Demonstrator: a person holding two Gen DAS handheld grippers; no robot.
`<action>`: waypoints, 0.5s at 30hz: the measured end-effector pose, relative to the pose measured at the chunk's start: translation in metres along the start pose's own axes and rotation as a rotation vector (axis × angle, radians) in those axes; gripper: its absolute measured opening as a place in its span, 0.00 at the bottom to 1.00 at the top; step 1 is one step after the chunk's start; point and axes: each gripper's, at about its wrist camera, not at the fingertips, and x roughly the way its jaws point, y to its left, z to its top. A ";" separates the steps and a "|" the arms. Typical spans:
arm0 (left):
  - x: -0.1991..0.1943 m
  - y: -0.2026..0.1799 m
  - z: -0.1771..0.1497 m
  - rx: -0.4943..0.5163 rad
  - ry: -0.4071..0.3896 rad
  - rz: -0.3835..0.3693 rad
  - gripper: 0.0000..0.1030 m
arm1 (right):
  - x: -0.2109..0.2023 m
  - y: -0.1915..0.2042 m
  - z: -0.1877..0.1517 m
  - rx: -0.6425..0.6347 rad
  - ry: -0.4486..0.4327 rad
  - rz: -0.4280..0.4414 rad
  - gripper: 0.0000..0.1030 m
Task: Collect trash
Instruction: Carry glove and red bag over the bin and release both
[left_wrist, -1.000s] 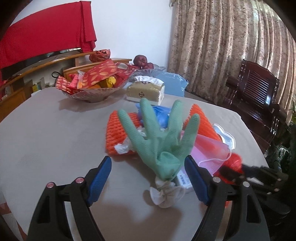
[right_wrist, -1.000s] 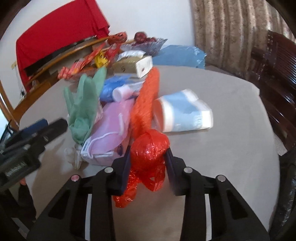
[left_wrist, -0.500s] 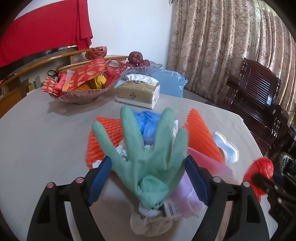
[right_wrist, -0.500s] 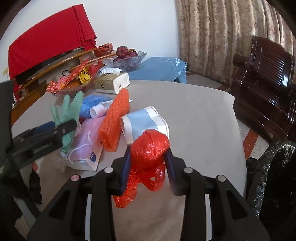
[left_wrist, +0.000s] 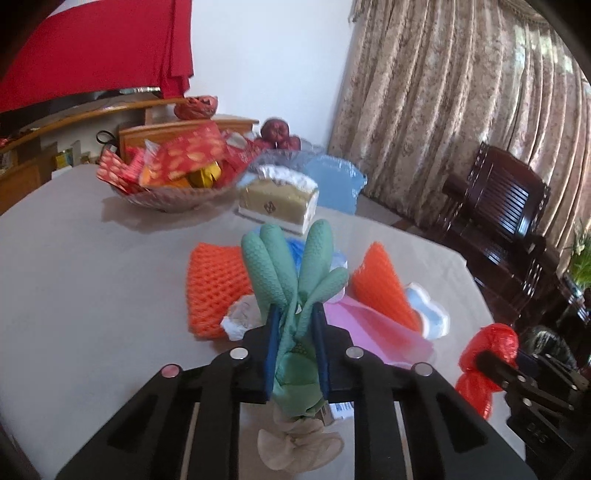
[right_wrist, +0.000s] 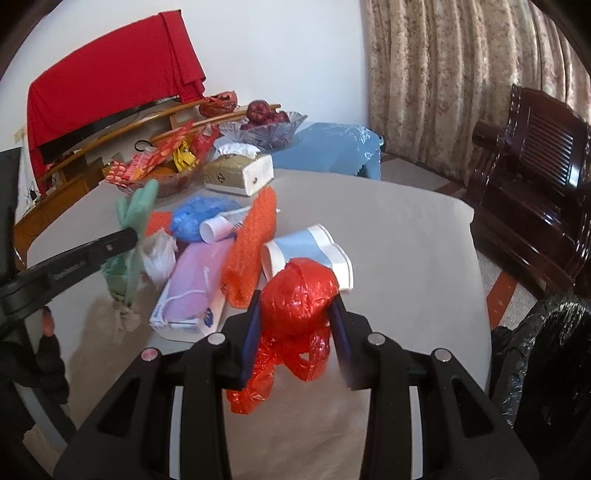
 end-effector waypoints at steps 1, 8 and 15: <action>-0.007 0.001 0.002 -0.006 -0.008 -0.006 0.17 | -0.004 0.000 0.002 0.001 -0.009 0.003 0.33; -0.053 -0.005 0.007 0.021 -0.055 -0.052 0.16 | -0.034 0.003 0.012 -0.003 -0.068 0.019 0.34; -0.070 -0.014 0.005 0.000 -0.032 -0.136 0.16 | -0.055 -0.002 0.010 0.007 -0.086 0.009 0.34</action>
